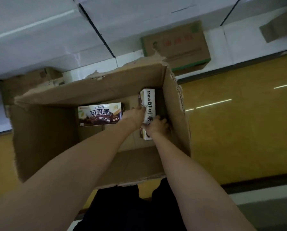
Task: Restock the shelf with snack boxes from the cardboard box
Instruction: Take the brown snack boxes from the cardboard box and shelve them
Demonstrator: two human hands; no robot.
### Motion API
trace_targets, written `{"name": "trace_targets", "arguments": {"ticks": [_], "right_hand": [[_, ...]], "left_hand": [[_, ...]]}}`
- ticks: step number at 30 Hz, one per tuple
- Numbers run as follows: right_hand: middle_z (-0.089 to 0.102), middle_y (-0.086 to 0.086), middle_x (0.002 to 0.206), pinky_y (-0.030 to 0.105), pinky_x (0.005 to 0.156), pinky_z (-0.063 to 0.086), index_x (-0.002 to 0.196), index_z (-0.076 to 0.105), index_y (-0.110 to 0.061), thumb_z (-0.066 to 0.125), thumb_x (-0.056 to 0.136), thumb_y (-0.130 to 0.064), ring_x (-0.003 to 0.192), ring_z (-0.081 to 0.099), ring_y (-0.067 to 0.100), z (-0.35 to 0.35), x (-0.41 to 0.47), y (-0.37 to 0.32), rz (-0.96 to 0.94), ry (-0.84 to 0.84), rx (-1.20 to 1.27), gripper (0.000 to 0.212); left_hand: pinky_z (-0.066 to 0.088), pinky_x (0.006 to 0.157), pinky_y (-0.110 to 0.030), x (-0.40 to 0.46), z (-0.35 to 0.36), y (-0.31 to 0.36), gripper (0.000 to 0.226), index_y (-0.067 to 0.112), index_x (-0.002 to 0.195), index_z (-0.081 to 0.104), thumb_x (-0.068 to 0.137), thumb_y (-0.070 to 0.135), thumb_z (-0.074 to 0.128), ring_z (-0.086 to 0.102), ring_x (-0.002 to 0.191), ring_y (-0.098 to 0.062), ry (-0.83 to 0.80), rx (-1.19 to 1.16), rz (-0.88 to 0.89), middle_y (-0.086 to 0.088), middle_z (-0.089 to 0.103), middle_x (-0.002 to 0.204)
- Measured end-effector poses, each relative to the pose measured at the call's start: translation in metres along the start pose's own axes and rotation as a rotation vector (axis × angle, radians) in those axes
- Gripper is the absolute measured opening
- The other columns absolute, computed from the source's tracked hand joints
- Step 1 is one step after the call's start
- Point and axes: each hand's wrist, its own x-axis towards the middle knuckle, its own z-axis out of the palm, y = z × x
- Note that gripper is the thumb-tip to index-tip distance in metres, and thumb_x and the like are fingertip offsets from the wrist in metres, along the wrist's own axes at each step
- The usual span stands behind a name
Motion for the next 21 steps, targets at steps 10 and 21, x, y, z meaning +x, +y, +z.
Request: {"name": "trace_targets", "arguments": {"ticks": [10, 21], "right_hand": [[0.063, 0.011, 0.119, 0.036, 0.077, 0.052, 0.121, 0.051, -0.012, 0.074, 0.087, -0.033, 0.107, 0.064, 0.028, -0.031, -0.048, -0.023, -0.208, 0.181, -0.191, 0.047], [0.069, 0.004, 0.088, 0.039, 0.061, 0.056, 0.091, 0.062, -0.012, 0.077, 0.071, -0.052, 0.075, 0.065, 0.019, -0.214, -0.188, -0.042, -0.439, 0.083, -0.234, 0.046]], "left_hand": [[0.041, 0.103, -0.045, -0.038, -0.034, -0.032, 0.068, 0.019, 0.149, 0.03, 0.088, 0.005, 0.058, 0.041, 0.131, -0.033, 0.256, 0.078, 0.086, -0.011, 0.037, 0.148], [0.026, 0.115, -0.047, -0.132, -0.185, -0.009, 0.063, 0.024, 0.143, 0.04, 0.086, 0.021, 0.065, 0.04, 0.134, -0.028, 0.422, 0.386, 0.333, -0.007, 0.046, 0.142]]}}
